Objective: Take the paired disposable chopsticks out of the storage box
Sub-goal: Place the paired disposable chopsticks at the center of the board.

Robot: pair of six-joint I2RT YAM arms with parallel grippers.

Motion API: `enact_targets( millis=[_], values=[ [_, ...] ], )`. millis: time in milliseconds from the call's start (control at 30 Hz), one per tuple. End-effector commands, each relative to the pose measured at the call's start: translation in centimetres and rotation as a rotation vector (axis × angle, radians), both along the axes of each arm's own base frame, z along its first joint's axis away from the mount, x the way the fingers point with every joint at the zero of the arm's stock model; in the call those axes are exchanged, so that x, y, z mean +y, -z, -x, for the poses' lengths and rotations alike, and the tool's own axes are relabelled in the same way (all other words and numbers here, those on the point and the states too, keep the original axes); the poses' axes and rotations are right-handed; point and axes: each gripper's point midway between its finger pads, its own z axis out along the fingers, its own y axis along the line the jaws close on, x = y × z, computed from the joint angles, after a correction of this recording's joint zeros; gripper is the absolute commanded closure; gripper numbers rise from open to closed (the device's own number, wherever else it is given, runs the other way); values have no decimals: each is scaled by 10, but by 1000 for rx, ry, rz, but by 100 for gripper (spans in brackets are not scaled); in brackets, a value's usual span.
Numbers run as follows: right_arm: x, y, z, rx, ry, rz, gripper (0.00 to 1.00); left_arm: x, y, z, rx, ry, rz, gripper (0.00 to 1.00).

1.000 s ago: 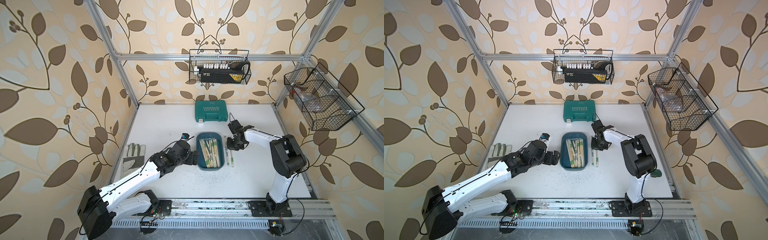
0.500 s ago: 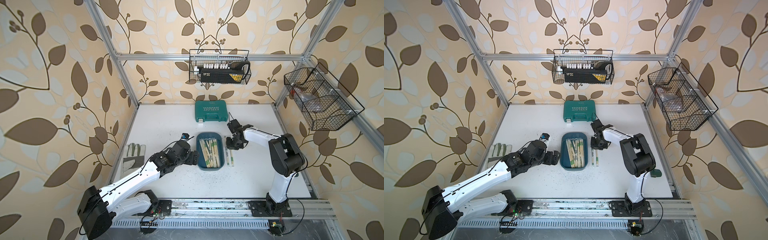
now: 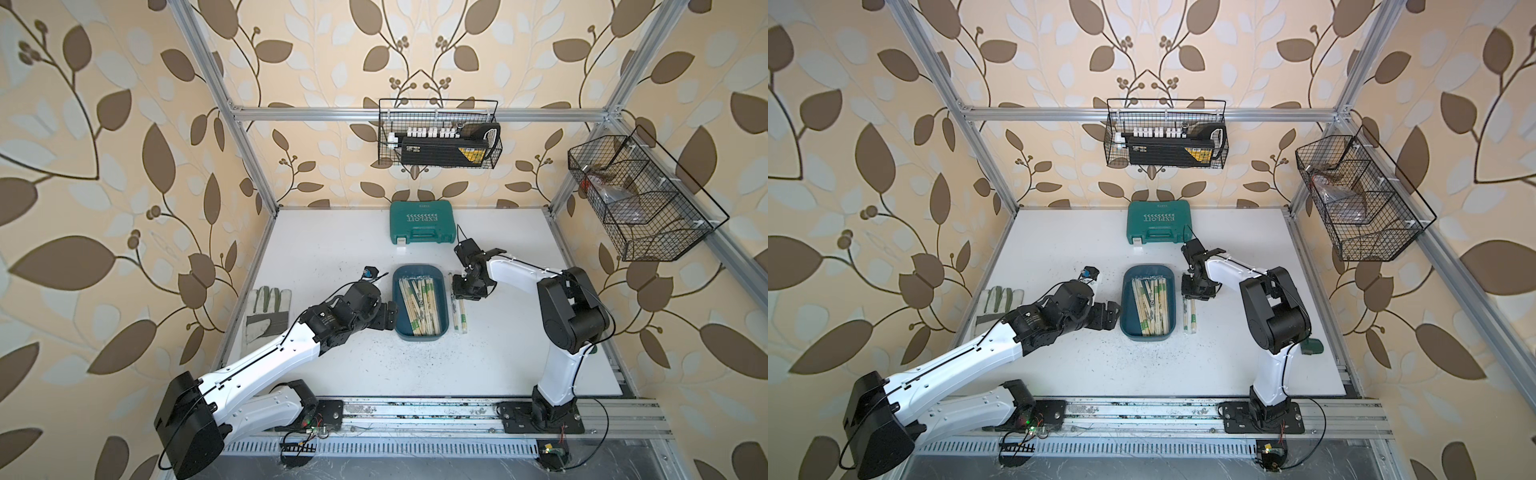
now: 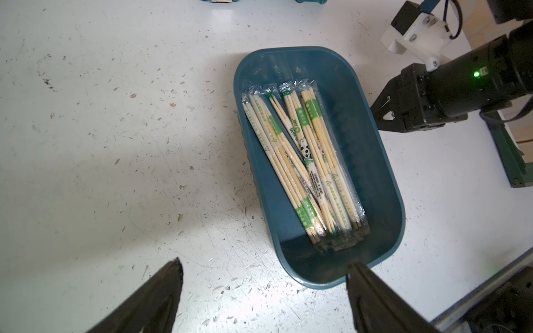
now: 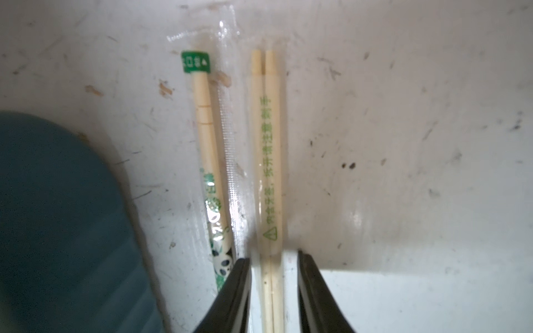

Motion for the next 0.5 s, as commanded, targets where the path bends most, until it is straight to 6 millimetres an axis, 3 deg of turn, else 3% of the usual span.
enact_targets(
  millis=[0, 267, 400, 467],
  values=[
    [0, -29, -3, -39, -10, 3, 67, -2, -13, 0, -32, 14, 14, 8],
    [18, -83, 13, -107, -88, -30, 66, -2, -10, -2, -37, 12, 1, 7],
    [50, -114, 24, -200, -158, -29, 66, -3, -10, -4, -40, 11, -4, 8],
    [70, -121, 29, -222, -197, -32, 66, -4, -10, -5, -46, 10, 2, 8]
  ],
)
